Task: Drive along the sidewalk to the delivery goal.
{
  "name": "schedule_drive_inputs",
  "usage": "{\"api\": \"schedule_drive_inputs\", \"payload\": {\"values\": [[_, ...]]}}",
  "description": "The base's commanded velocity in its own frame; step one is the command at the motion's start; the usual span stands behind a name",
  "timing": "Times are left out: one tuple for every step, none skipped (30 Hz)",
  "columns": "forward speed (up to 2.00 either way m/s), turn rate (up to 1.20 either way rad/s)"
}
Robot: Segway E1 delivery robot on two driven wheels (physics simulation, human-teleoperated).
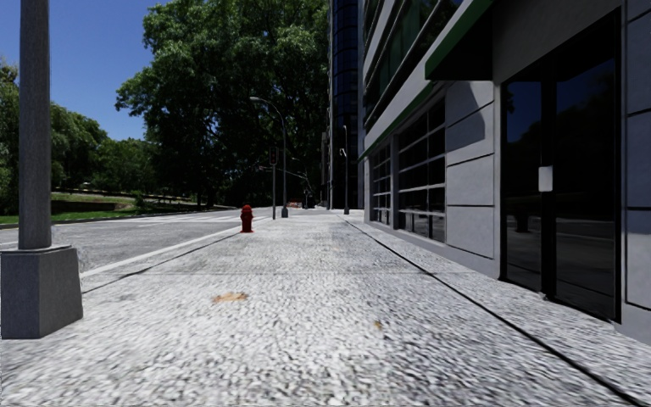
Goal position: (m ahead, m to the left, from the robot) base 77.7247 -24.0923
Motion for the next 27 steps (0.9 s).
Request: {"api": "schedule_drive_inputs", "payload": {"values": [[2.0, 0.0], [2.0, 0.0], [2.0, 0.0], [2.0, 0.0], [2.0, 0.0], [2.0, 0.0], [2.0, 0.0], [2.0, 0.0], [2.0, 0.0], [2.0, 0.0], [2.0, 0.0], [2.0, 0.0], [2.0, 0.0], [2.0, 0.0], [2.0, 0.0], [2.0, 0.0], [2.0, 0.0], [2.0, 0.0], [2.0, 0.0], [2.0, 0.0], [2.0, 0.0], [2.0, 0.0], [2.0, 0.0], [2.0, 0.0], [2.0, 0.0], [2.0, 0.0], [2.0, 0.0]]}}
